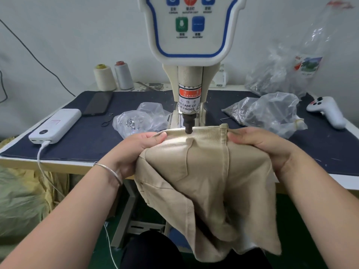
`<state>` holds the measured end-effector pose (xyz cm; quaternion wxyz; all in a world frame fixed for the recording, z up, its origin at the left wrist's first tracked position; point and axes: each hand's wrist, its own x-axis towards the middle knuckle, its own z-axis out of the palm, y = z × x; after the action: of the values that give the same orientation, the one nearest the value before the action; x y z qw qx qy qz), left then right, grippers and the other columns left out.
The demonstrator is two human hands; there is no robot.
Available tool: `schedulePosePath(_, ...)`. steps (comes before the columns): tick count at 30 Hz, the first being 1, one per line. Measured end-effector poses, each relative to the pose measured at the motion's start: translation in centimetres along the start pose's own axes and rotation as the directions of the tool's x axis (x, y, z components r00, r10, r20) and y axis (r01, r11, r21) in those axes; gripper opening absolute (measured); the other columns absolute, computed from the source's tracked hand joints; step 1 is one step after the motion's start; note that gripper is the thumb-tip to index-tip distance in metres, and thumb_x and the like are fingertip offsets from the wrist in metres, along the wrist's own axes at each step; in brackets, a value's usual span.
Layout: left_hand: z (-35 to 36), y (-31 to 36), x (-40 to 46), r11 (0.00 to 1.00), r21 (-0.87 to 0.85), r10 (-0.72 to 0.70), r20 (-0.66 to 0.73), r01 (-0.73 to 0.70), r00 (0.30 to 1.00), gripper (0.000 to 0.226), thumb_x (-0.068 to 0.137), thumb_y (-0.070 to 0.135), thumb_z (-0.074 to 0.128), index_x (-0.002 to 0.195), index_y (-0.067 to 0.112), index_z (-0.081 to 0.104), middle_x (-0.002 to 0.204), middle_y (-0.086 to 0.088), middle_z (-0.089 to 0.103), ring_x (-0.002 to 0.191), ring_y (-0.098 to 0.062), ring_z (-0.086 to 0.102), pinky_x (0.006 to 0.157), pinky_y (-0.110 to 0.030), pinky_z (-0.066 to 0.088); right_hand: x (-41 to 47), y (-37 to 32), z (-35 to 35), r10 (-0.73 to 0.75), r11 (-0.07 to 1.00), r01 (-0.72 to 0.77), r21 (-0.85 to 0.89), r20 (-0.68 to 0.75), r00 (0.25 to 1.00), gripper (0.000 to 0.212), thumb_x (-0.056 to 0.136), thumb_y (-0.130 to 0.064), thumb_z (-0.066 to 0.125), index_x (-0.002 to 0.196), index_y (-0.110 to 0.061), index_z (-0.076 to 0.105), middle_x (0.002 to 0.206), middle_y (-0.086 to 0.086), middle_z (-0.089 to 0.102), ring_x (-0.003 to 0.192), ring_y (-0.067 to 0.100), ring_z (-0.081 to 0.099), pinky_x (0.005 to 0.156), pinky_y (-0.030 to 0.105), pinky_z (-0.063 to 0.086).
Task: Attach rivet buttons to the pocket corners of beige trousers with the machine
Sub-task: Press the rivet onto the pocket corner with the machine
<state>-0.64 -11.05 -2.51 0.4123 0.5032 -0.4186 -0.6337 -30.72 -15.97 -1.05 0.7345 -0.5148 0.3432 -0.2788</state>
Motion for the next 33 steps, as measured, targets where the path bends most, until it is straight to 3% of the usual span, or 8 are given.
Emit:
schedulePosePath(3, 0.7, 0.6, 0.2, 0.999, 0.037, 0.001, -0.035, 0.000, 0.999, 0.067, 0.080, 0.040, 0.071, 0.129, -0.005, 0.059, 0.130, -0.029, 0.061, 0.107, -0.032, 0.062, 0.103, -0.045, 0.048, 0.1, -1.4, 0.1, 0.046, 0.988, -0.067, -0.141, -0.147, 0.988, 0.034, 0.075, -0.025, 0.072, 0.102, -0.004, 0.076, 0.101, 0.014, 0.074, 0.081, 0.019, 0.073, 0.062, 0.024, 0.058)
schedulePosePath(8, 1.3, 0.3, 0.2, 0.998, 0.051, 0.031, -0.067, -0.027, 0.997, 0.046, 0.077, 0.040, 0.071, 0.106, 0.006, 0.077, 0.112, -0.022, 0.072, 0.092, -0.024, 0.072, 0.078, -0.031, 0.060, 0.9, -1.0, 1.3, 0.152, 0.974, -0.182, -0.136, -0.205, 0.967, 0.041, 0.059, -0.025, 0.082, 0.094, -0.007, 0.074, 0.086, 0.011, 0.074, 0.070, 0.020, 0.071, 0.064, 0.027, 0.059)
schedulePosePath(12, 1.3, -0.2, -0.2, 0.997, 0.076, 0.036, -0.041, -0.032, 0.999, 0.051, 0.077, 0.046, 0.072, 0.111, 0.007, 0.075, 0.116, -0.023, 0.071, 0.104, -0.033, 0.068, 0.096, -0.044, 0.053, 1.9, -0.4, 2.1, 0.043, 0.999, -0.035, 0.042, -0.226, 0.973, 0.030, 0.067, -0.010, 0.074, 0.096, -0.004, 0.072, 0.089, 0.012, 0.074, 0.078, 0.020, 0.073, 0.073, 0.031, 0.060)
schedulePosePath(15, 1.1, 0.0, -0.1, 0.997, 0.067, 0.027, -0.019, -0.025, 0.999, 0.051, 0.071, 0.047, 0.080, 0.109, 0.013, 0.077, 0.117, -0.020, 0.071, 0.100, -0.028, 0.069, 0.087, -0.035, 0.058, 2.5, -0.2, 3.3, 0.005, 0.997, 0.014, 0.074, -0.246, 0.969, 0.004, 0.088, -0.004, 0.063, 0.085, -0.004, 0.066, 0.077, 0.011, 0.068, 0.070, 0.019, 0.068, 0.069, 0.029, 0.059)
schedulePosePath(21, 1.2, -0.2, 0.2, 0.997, 0.079, 0.007, -0.081, 0.000, 0.997, 0.045, 0.076, 0.040, 0.075, 0.111, 0.011, 0.076, 0.120, -0.024, 0.069, 0.102, -0.031, 0.067, 0.101, -0.045, 0.049, 3.7, 0.7, 4.7, -0.048, 0.997, 0.018, -0.073, -0.437, 0.898, 0.015, 0.094, -0.016, 0.063, 0.095, -0.001, 0.068, 0.094, 0.017, 0.071, 0.083, 0.022, 0.066, 0.082, 0.036, 0.053)
schedulePosePath(26, 1.4, -1.5, 0.3, 0.984, 0.163, 0.095, -0.152, -0.070, 0.984, 0.041, 0.094, 0.042, 0.064, 0.106, 0.004, 0.074, 0.112, -0.024, 0.071, 0.089, -0.025, 0.069, 0.084, -0.037, 0.052, 3.6, 2.2, 4.8, -0.146, 0.973, 0.034, -0.228, -0.496, 0.856, 0.045, 0.089, -0.038, 0.067, 0.095, 0.006, 0.067, 0.077, 0.010, 0.059, 0.071, 0.017, 0.057, 0.059, 0.022, 0.044)
schedulePosePath(30, 1.5, -2.0, 0.1, 0.961, 0.260, 0.144, -0.167, -0.097, 0.975, 0.056, 0.086, 0.057, 0.062, 0.105, 0.005, 0.072, 0.109, -0.022, 0.072, 0.101, -0.037, 0.070, 0.099, -0.049, 0.050, 3.2, 2.7, 4.7, -0.189, 0.969, 0.075, -0.233, -0.516, 0.835, 0.052, 0.088, -0.037, 0.068, 0.096, 0.014, 0.062, 0.078, 0.010, 0.060, 0.068, 0.013, 0.057, 0.051, 0.015, 0.042)
schedulePosePath(33, 1.5, -2.0, 0.0, 0.952, 0.277, 0.176, -0.148, -0.130, 0.973, 0.066, 0.080, 0.060, 0.063, 0.105, -0.001, 0.068, 0.109, -0.028, 0.069, 0.091, -0.035, 0.069, 0.091, -0.048, 0.050, 3.1, 2.9, 4.8, -0.197, 0.968, 0.081, -0.237, -0.518, 0.832, 0.049, 0.089, -0.036, 0.067, 0.094, 0.013, 0.063, 0.076, 0.010, 0.060, 0.066, 0.013, 0.057, 0.049, 0.015, 0.041)
